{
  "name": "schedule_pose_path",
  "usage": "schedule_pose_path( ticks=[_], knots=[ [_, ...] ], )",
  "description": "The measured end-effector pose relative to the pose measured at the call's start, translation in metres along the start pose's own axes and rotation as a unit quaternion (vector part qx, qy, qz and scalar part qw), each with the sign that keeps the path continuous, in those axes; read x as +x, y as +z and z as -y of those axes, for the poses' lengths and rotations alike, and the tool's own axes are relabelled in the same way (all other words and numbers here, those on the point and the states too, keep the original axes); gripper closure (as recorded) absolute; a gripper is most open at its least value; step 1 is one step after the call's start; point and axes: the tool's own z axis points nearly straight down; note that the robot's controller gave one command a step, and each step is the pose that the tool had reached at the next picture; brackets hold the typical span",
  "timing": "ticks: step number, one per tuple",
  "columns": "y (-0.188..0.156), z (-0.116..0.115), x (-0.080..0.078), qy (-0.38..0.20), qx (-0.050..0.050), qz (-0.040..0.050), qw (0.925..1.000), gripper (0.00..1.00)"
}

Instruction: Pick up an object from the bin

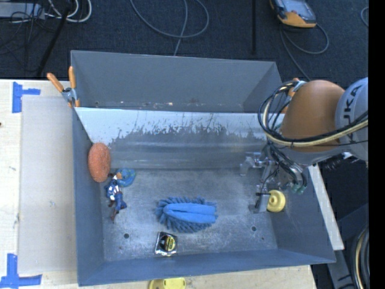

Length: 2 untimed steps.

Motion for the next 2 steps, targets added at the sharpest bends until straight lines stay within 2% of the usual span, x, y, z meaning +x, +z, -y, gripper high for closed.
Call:
schedule_pose_path(
  ticks=[1,2],
  knots=[
    [-0.004,0.0,-0.002,-0.001,0.0,0.0038,1.0,0.0],
    [0.023,-0.038,0.016,-0.007,0.002,0.0059,1.0,0.0]
  ],
)
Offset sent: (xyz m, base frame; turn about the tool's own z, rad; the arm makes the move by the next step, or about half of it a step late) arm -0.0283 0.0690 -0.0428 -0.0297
